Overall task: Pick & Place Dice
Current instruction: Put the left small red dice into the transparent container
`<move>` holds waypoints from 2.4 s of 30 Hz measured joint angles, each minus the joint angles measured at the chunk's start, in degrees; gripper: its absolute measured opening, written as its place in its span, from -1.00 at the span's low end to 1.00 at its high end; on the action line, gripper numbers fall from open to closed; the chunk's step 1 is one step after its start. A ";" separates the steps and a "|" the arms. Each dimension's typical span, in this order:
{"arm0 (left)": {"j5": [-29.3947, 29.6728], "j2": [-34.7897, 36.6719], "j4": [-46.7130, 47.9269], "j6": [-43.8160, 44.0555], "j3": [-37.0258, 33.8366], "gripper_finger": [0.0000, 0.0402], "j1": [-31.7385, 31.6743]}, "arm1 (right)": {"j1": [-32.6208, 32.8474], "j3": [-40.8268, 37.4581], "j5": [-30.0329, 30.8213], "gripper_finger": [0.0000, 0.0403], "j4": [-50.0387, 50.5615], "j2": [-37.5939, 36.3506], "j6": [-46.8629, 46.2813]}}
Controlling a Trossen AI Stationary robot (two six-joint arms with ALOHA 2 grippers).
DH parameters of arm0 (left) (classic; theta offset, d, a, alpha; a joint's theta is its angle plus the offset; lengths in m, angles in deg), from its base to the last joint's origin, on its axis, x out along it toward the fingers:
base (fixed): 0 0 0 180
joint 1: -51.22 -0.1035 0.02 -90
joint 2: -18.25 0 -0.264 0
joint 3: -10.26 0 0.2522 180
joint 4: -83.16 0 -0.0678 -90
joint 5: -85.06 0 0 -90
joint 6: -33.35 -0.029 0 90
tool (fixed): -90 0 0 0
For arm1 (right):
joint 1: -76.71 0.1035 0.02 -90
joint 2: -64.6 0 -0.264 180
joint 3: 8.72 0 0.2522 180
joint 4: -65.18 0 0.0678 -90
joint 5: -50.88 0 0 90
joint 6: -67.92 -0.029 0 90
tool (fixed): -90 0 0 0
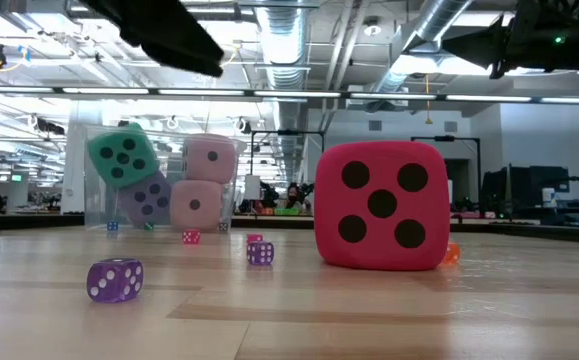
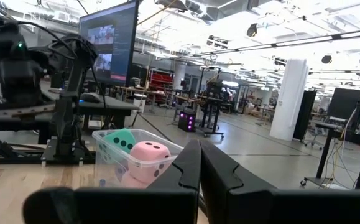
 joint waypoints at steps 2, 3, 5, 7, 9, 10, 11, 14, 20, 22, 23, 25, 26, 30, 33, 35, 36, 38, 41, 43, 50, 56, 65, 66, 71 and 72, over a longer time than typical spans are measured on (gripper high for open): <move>0.02 -1.68 -0.30 0.00 0.00 0.99 0.00 | 0.00 0.00 0.00 -1.00 0.00 0.00 0.01; 0.01 -2.46 -0.25 0.00 0.00 0.99 0.00 | 0.00 0.00 0.00 -1.00 0.02 0.00 0.00; 0.02 -3.44 -0.31 0.01 0.00 0.99 0.00 | 0.00 0.00 0.00 -1.00 0.01 0.00 0.06; 0.01 -3.98 -0.62 0.21 -0.01 0.99 0.00 | 0.00 0.00 0.00 -1.00 0.02 0.00 0.04; 0.04 -4.20 -0.90 1.47 -0.02 0.99 0.00 | 0.00 0.00 0.00 -1.00 0.02 0.00 0.07; 0.01 -4.20 -1.05 2.07 -0.02 0.99 0.00 | 0.00 0.01 0.00 -1.00 0.02 0.00 0.08; 0.02 -4.20 -1.25 2.36 -0.02 0.99 0.00 | 0.00 0.00 0.00 -1.00 0.02 -0.01 0.08; -0.10 -4.20 -2.29 2.61 -0.02 0.99 0.08 | 0.00 0.00 0.00 -1.00 0.02 0.00 0.08; -0.37 -4.20 -3.10 1.81 -0.02 0.99 0.07 | 0.00 0.00 0.00 -1.00 0.02 0.00 0.06; -0.37 -4.20 -3.21 1.81 -0.02 0.99 0.07 | 0.00 0.00 0.00 -1.00 0.02 0.00 0.06; -0.37 -4.20 -3.17 1.81 -0.02 0.99 0.07 | 0.00 0.00 0.00 -1.00 0.02 0.00 0.04; -0.37 -4.20 -3.26 1.88 -0.02 0.99 0.07 | 0.00 0.00 0.00 -1.00 0.02 0.00 0.04; -0.37 -4.20 -3.56 1.92 -0.02 0.99 0.07 | 0.00 0.00 0.00 -1.00 0.02 0.00 0.04; -0.41 -4.20 -5.80 3.68 -0.02 0.99 0.09 | 0.00 0.00 0.00 -1.00 0.02 0.00 0.03; -0.41 -4.20 -7.42 5.01 -0.02 0.99 0.12 | 0.00 0.00 0.00 -1.00 0.02 0.00 0.02; -0.41 -4.20 -7.59 4.56 -0.02 0.99 -0.04 | 0.00 0.00 0.00 -1.00 0.02 0.00 0.01; -0.41 -4.20 -7.43 4.54 -0.04 0.99 -0.18 | 0.00 0.00 0.00 -1.00 0.02 0.00 0.01; -0.39 -4.20 -7.74 4.52 -0.04 0.99 -0.24 | 0.00 0.00 0.00 -1.00 0.02 0.00 0.01; -0.38 -4.20 -7.85 4.82 -0.04 0.99 -0.26 | 0.00 0.00 0.00 -1.00 0.02 0.00 -0.01; -0.39 -4.20 -7.55 4.90 -0.04 0.99 -0.24 | 0.00 0.00 0.00 -1.00 0.02 0.00 -0.02; -0.34 -4.20 1.80 12.08 -0.04 0.99 -0.24 | 0.00 0.00 0.00 -1.00 0.02 0.00 -0.01; -0.98 -4.20 3.16 17.01 -2.92 0.99 0.38 | -0.01 0.00 0.00 -1.00 0.02 0.00 -0.02; -3.08 -4.20 -5.06 17.35 -10.65 0.92 1.57 | -0.02 0.00 0.00 -1.00 0.02 -0.01 -0.01; -3.08 -4.20 -5.22 17.89 -11.27 0.91 1.57 | -0.02 0.00 0.00 -1.00 0.02 -0.01 -0.01; -3.06 -4.23 -7.06 18.45 -13.19 0.89 1.96 | -0.02 0.00 0.00 -1.00 0.02 -0.01 -0.01; -3.06 -4.51 -7.53 18.47 -13.27 0.89 2.01 | -0.02 0.00 0.00 -1.00 0.02 0.00 -0.03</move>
